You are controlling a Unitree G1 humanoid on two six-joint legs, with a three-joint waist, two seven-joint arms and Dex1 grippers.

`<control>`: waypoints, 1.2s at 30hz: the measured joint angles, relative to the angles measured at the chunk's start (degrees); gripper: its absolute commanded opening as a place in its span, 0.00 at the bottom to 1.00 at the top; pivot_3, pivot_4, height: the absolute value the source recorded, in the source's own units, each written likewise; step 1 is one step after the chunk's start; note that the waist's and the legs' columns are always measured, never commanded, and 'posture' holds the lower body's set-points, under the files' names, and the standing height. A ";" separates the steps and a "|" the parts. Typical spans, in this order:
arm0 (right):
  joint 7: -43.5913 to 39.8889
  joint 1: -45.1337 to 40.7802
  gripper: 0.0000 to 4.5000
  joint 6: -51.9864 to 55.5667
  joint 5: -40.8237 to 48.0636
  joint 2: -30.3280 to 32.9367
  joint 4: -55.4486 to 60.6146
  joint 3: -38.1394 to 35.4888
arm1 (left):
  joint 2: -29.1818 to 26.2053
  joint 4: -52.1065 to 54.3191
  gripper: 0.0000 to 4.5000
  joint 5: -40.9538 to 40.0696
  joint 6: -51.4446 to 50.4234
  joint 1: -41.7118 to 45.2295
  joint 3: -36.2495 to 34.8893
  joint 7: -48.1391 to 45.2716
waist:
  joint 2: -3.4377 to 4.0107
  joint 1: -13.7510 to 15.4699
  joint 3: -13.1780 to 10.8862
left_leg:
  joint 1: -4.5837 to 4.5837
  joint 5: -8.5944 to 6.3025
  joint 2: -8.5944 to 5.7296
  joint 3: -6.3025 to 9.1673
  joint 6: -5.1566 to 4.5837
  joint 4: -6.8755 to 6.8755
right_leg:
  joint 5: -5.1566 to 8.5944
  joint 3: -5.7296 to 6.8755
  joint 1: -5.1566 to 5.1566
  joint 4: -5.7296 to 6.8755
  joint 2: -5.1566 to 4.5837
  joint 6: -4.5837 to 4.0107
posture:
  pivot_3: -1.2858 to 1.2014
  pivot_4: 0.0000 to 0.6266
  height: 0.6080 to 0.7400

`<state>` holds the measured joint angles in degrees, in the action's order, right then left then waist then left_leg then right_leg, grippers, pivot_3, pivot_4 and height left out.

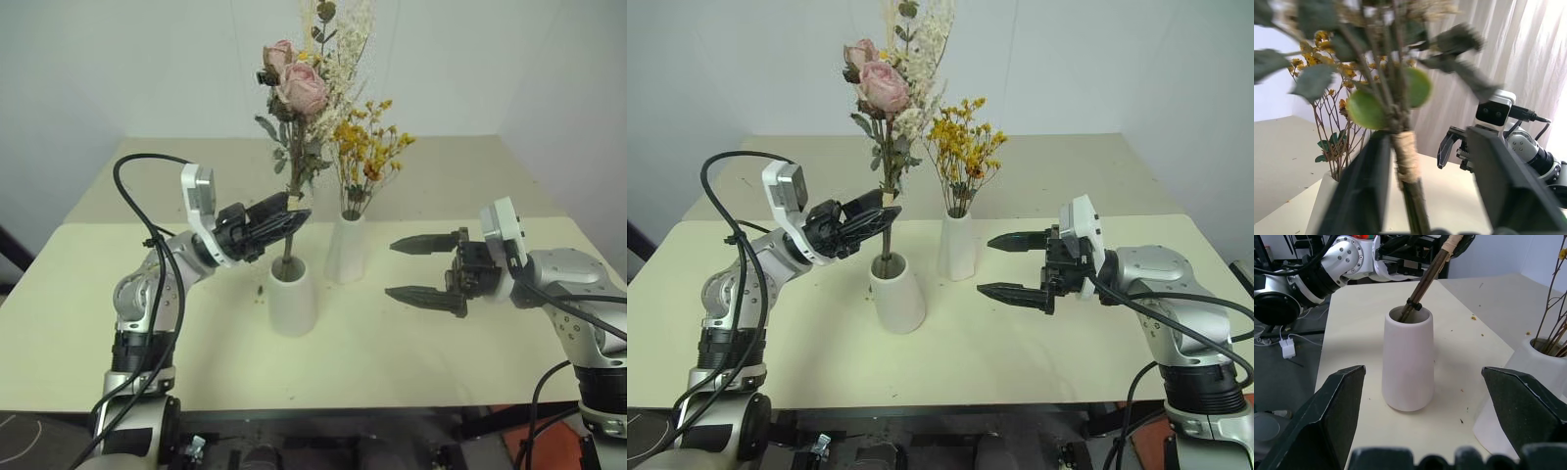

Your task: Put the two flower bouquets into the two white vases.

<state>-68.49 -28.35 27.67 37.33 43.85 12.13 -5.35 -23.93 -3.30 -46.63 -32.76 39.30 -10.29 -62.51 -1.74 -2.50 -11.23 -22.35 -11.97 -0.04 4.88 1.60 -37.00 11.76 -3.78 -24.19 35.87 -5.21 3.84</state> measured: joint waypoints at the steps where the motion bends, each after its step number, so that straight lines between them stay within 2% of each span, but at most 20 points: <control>1: -0.01 -0.03 1.00 0.00 -0.01 -0.01 -0.13 0.00 | -0.38 0.03 0.89 0.00 -0.01 -0.02 0.00 -0.06 | 0.00 -0.01 0.00 | 0.00 0.00 0.00 0.00 0.00 0.00 | 0.00 0.00 0.00 0.00 0.00 0.00 | 0.52 0.24 1.00; 2: -0.02 -0.06 1.00 0.00 -0.02 -0.02 -0.31 0.00 | -0.72 0.10 0.97 -0.01 -0.01 -0.12 -0.03 -0.15 | 0.00 -0.02 0.00 | 0.00 0.00 0.00 0.00 0.00 0.00 | 0.00 0.00 0.00 0.00 0.00 0.00 | 0.52 0.24 1.00; 3: -0.03 -0.11 1.00 0.00 -0.03 -0.05 -0.41 0.01 | -1.03 0.18 1.00 -0.03 -0.02 -0.35 -0.05 -0.24 | 0.00 -0.04 0.00 | 0.00 0.00 0.00 0.00 0.00 0.00 | 0.00 0.00 0.00 0.00 0.00 0.00 | 0.52 0.24 1.00; 15: -0.22 -2.42 1.00 -0.65 -0.53 -1.28 -3.22 0.20 | -4.21 7.36 1.00 -2.76 -2.82 -6.86 -0.04 -1.69 | 0.00 0.03 0.00 | -0.02 0.00 0.01 0.00 0.00 0.00 | 0.00 0.00 -0.01 -0.01 0.00 0.00 | 0.52 0.24 1.00; 22: -0.03 -2.49 1.00 -1.05 -1.12 -2.02 -3.73 0.25 | -9.50 11.38 1.00 -2.86 -3.79 -12.64 -0.03 -2.63 | 0.00 -0.17 0.00 | 0.01 0.00 0.04 -0.01 0.00 0.01 | 0.01 -0.01 -0.02 0.00 0.02 -0.01 | 0.52 0.24 1.00; 28: 0.02 -2.53 1.00 -1.26 -1.29 -2.62 -3.75 0.26 | -12.85 12.73 1.00 -1.58 -3.35 -16.98 -0.13 -2.55 | 0.00 0.01 0.00 | -0.01 0.00 0.04 -0.01 0.00 0.02 | 0.01 -0.01 -0.02 -0.03 0.01 -0.01 | 0.52 0.24 1.00; 36: 0.10 -3.46 1.00 -1.83 -1.86 -3.42 -4.31 0.27 | -16.56 14.40 1.00 2.34 -2.14 -18.37 0.12 -2.38 | 0.00 -0.14 0.00 | 0.01 0.00 0.04 -0.01 0.00 0.03 | 0.02 -0.01 -0.03 -0.02 0.02 -0.01 | 0.52 0.24 1.00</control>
<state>-68.39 -31.81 25.83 35.47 40.44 7.82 -5.08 -40.49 11.11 -44.29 -34.90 20.93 -10.17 -64.89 -1.74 -2.65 -11.23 -22.35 -11.97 0.01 4.87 1.60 -36.97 11.78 -3.79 -24.21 35.85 -5.19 3.83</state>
